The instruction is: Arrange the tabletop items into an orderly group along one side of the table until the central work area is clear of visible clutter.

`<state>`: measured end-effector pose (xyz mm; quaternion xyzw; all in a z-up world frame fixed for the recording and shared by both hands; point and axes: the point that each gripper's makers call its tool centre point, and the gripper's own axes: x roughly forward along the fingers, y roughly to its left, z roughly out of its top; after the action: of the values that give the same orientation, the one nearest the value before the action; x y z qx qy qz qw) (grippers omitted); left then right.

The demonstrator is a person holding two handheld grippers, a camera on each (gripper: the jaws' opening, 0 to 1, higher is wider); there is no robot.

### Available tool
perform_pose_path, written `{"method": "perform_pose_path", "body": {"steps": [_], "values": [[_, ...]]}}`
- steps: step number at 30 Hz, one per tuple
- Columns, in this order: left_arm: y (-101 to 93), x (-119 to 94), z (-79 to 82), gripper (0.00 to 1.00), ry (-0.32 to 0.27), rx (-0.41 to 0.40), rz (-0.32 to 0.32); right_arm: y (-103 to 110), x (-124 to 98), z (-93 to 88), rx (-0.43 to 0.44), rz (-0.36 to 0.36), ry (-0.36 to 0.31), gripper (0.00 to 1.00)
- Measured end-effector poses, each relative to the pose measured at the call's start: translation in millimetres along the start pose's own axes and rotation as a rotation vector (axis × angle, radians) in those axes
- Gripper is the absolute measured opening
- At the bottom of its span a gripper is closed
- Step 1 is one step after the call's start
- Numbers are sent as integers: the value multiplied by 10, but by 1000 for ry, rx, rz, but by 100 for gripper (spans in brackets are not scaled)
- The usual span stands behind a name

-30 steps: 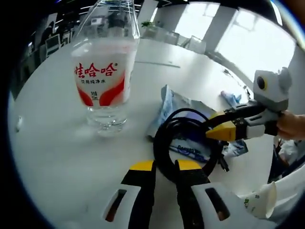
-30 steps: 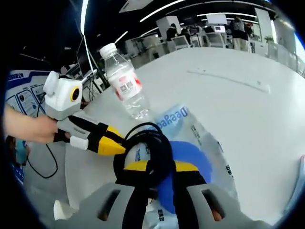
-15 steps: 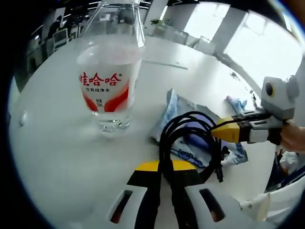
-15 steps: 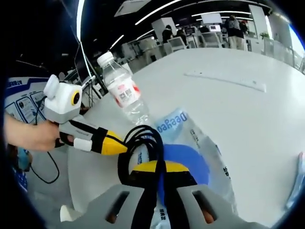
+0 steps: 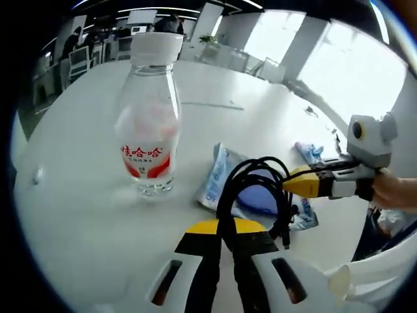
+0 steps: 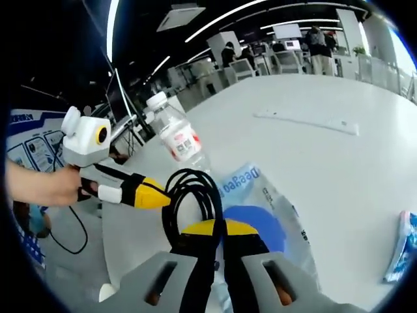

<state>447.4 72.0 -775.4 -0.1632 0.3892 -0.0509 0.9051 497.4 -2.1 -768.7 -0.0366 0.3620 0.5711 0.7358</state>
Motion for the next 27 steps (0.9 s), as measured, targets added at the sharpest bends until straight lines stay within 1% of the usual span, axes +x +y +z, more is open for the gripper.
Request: {"method": "perform_pose_path", "body": {"steps": [5,14,18,27], "values": [[-52,-46,58,0,-5,8,-6,22,-99,59,-5,-2,-9,0],[-216,-137,159,0,-10,42,-27,53,-284,120,-13,-11,-22,0],[-287,-187,218,0,-14,51,-38,54,-361,184,-15,-16,-32,0],[-435,-250,335,0,-13,83,-62,52,-539,269,-23,-29,-51,0]]}}
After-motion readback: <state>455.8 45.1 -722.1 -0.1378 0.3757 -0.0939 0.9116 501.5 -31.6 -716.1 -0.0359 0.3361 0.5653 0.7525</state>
